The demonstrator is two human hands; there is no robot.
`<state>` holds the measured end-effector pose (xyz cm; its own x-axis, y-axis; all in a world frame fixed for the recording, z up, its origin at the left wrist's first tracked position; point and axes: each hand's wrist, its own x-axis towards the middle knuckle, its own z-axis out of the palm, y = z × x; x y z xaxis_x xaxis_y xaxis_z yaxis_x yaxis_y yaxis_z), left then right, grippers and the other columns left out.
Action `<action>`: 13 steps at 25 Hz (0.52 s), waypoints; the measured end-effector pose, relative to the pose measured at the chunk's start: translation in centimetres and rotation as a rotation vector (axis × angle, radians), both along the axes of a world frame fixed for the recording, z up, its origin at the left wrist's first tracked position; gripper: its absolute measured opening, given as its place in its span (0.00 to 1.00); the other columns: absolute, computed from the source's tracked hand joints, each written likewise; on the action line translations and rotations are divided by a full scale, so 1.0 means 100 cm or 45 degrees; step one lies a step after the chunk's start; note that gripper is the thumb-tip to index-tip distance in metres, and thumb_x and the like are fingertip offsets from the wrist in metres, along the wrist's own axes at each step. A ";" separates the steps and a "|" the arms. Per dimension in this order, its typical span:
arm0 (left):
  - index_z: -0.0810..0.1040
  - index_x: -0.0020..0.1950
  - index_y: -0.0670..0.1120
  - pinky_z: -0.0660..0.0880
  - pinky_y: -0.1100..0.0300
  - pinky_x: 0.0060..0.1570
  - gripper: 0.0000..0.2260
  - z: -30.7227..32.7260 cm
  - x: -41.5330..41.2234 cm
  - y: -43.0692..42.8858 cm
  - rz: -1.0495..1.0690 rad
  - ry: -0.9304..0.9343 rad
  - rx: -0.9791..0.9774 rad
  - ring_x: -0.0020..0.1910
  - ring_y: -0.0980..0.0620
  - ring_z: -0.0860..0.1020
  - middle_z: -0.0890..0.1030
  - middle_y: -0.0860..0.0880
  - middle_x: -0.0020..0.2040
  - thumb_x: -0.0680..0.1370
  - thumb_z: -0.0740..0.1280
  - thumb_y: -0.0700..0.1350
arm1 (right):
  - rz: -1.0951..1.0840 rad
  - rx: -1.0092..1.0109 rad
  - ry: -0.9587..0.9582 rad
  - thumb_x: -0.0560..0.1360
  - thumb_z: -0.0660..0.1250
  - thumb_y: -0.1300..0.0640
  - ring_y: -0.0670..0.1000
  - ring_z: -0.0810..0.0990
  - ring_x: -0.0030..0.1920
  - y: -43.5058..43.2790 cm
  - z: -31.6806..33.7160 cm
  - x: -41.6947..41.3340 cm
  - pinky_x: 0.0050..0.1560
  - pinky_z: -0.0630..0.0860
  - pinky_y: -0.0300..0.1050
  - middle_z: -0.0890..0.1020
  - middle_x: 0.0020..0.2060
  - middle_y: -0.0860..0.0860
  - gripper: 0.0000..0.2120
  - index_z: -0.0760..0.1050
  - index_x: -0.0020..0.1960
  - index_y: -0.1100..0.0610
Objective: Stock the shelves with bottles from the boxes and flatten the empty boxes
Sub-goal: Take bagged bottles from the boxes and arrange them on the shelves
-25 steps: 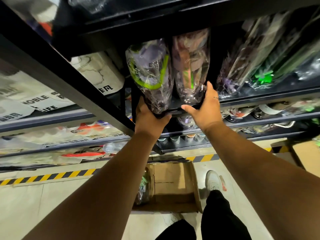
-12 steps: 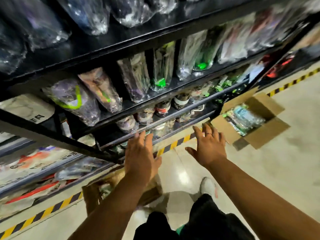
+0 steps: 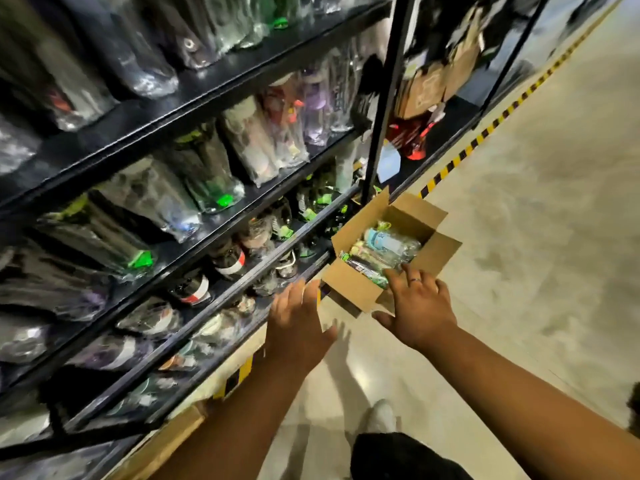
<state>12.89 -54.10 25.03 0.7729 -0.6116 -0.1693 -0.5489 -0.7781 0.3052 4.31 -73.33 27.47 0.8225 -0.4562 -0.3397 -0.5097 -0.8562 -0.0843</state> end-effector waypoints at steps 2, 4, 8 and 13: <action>0.73 0.67 0.43 0.78 0.42 0.55 0.37 0.003 0.001 -0.054 -0.078 0.027 -0.022 0.57 0.36 0.80 0.80 0.40 0.60 0.64 0.72 0.60 | -0.078 -0.002 -0.038 0.75 0.62 0.34 0.60 0.57 0.76 -0.046 0.010 -0.010 0.74 0.57 0.57 0.55 0.79 0.54 0.39 0.51 0.79 0.46; 0.77 0.66 0.41 0.78 0.44 0.53 0.34 0.003 0.006 -0.091 -0.118 0.027 -0.041 0.55 0.37 0.80 0.81 0.40 0.58 0.67 0.66 0.61 | -0.132 0.008 -0.061 0.75 0.62 0.35 0.60 0.57 0.76 -0.078 0.015 -0.013 0.74 0.58 0.57 0.55 0.79 0.54 0.39 0.51 0.79 0.46; 0.74 0.68 0.42 0.74 0.47 0.56 0.31 0.001 0.028 -0.156 -0.180 0.042 -0.048 0.58 0.37 0.78 0.79 0.40 0.60 0.69 0.69 0.58 | -0.214 0.053 -0.028 0.75 0.64 0.37 0.60 0.59 0.75 -0.132 0.005 -0.001 0.73 0.59 0.57 0.57 0.78 0.54 0.38 0.53 0.79 0.46; 0.50 0.80 0.51 0.53 0.51 0.75 0.40 -0.024 0.078 -0.222 -0.165 0.297 0.150 0.79 0.45 0.53 0.55 0.47 0.81 0.76 0.67 0.61 | -0.236 0.123 0.089 0.76 0.62 0.40 0.61 0.60 0.74 -0.195 -0.030 0.050 0.71 0.61 0.56 0.57 0.78 0.55 0.36 0.52 0.79 0.47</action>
<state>20.73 -76.26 22.65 0.6214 -0.6681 -0.4092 -0.5715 -0.7438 0.3467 9.35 -92.88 24.48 0.7009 -0.5598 -0.4421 -0.6648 -0.7373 -0.1203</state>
